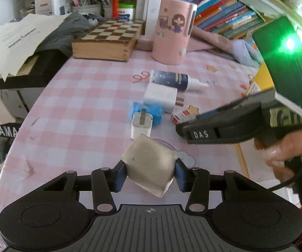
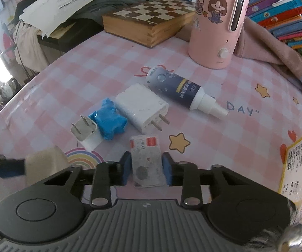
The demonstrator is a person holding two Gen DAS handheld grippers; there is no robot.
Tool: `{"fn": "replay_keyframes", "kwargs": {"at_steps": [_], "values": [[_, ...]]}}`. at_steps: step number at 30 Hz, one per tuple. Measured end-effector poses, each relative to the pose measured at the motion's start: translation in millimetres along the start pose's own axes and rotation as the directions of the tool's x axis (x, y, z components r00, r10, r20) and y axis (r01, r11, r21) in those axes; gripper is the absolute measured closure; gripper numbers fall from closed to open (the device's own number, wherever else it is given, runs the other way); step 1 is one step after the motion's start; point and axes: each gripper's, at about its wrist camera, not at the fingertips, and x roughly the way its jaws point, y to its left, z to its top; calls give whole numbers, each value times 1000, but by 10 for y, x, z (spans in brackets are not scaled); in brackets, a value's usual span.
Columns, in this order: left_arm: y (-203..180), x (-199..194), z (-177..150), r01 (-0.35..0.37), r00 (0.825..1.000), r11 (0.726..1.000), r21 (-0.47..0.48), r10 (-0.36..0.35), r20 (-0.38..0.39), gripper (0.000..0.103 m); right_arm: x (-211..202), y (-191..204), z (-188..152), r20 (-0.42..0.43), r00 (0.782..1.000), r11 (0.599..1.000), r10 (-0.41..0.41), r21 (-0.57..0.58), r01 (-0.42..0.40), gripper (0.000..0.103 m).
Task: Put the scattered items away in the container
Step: 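Grasp the white eraser with left tool while right tool grasps the card packet, then carry eraser in left tool while right tool carries card packet toward the yellow box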
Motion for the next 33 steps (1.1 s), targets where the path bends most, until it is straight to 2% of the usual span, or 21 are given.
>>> {"fn": "replay_keyframes", "kwargs": {"at_steps": [8, 17, 26, 33], "values": [[-68, -193, 41, 18, 999, 1000, -9, -18, 47, 58, -295, -105, -114, 42, 999, 996, 29, 83, -33, 75], [-191, -478, 30, 42, 992, 999, -5, -41, 119, 58, -753, -52, -286, 115, 992, 994, 42, 91, -53, 75], [-257, -821, 85, 72, 977, 997, 7, -72, 203, 59, -1198, -57, -391, 216, 976, 994, -3, 110, -22, 75], [-323, -929, -85, 86, 976, 995, 44, -94, 196, 59, -1374, 34, -607, 228, 974, 990, -19, 144, -14, 75]]}}
